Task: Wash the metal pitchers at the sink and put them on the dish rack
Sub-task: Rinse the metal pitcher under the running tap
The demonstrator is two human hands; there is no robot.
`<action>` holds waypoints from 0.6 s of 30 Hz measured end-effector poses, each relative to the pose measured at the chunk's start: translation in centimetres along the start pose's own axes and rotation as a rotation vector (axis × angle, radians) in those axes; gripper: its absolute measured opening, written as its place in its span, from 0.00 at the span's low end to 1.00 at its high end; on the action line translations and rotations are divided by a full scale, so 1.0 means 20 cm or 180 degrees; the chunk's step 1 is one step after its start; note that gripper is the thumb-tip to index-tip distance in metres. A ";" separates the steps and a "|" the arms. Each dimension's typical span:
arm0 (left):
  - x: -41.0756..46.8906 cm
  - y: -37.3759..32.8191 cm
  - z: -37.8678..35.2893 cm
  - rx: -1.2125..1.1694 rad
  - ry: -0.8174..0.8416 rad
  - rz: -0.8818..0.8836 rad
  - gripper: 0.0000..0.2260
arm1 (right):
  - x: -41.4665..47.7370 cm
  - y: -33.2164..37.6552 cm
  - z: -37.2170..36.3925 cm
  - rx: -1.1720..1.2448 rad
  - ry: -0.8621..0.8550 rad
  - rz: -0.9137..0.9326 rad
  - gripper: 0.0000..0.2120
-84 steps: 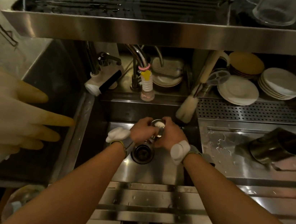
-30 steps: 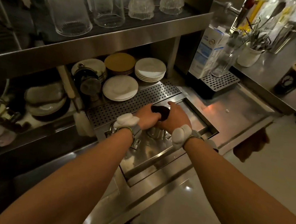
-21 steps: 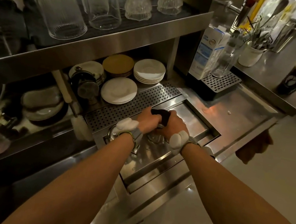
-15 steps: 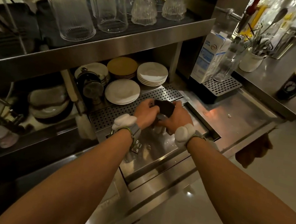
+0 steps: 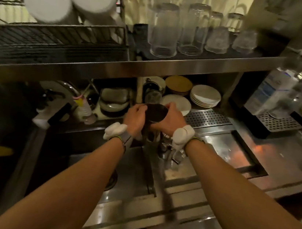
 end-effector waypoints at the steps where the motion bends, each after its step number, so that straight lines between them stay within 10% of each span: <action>1: 0.00 0.04 0.08 0.0015 -0.0048 0.0029 0.16 | 0.00 0.06 -0.06 -0.0051 0.0102 0.0040 0.43; 10: -0.01 0.39 0.48 0.0475 0.0123 0.0509 0.16 | 0.04 0.23 -0.52 -0.0296 0.0644 0.0269 0.35; 18: 0.10 0.50 0.92 0.0507 -0.0856 0.0562 0.14 | 0.12 0.35 -0.84 -0.0297 0.0975 0.0460 0.43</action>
Point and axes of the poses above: each hand's wrist, its own x-axis towards the middle knuckle, its own z-axis out of the back of the hand, y = z × x, the point moved 4 cm from there along x, towards the middle knuckle, and after that the axes turned 9 degrees about -x, right-handed, at the moved point
